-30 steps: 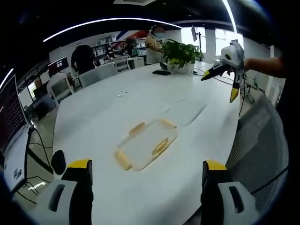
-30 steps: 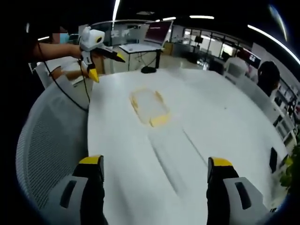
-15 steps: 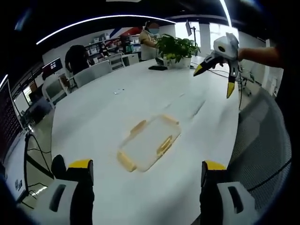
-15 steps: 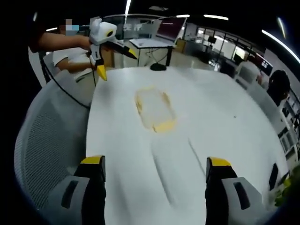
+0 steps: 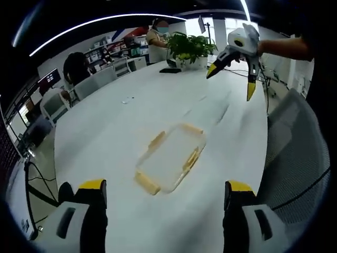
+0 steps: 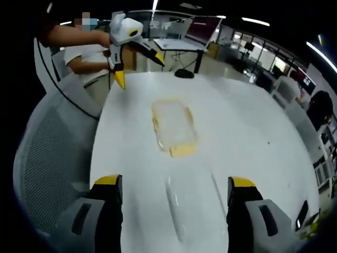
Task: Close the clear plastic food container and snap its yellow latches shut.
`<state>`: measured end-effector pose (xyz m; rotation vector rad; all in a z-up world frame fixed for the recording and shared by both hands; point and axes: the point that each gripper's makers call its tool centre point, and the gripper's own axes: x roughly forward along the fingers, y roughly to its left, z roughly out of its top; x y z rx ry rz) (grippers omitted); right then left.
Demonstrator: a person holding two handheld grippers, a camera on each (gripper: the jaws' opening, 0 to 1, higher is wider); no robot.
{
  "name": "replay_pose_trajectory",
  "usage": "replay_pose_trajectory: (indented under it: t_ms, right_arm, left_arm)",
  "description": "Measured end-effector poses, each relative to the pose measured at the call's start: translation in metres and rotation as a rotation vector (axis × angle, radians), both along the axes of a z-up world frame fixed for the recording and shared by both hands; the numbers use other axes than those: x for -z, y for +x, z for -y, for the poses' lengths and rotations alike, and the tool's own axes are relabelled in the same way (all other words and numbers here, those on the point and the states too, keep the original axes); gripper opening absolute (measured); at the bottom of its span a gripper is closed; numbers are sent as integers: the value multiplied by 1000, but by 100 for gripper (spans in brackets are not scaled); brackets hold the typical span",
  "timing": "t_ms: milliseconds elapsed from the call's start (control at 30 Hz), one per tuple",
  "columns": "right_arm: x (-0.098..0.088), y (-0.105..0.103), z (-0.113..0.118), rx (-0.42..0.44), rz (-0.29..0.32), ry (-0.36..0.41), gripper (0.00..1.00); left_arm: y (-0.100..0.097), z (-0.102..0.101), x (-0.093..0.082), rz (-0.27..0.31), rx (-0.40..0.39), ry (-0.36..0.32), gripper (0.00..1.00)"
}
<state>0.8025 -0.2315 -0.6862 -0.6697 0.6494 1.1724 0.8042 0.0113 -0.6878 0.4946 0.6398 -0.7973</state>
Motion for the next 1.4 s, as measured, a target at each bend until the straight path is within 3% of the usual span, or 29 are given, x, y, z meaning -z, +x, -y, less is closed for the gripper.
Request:
replay_pose_trajectory:
  t_ms: [667,1400]
  right_arm:
    - [5,25,-25,-30,-26,-34,68]
    - [35,42,-51,-49,-91,-80,55]
  left_arm:
    - [20,-1,23,-48,133,74,78]
    - [47,-4,50,-91,299,166,60]
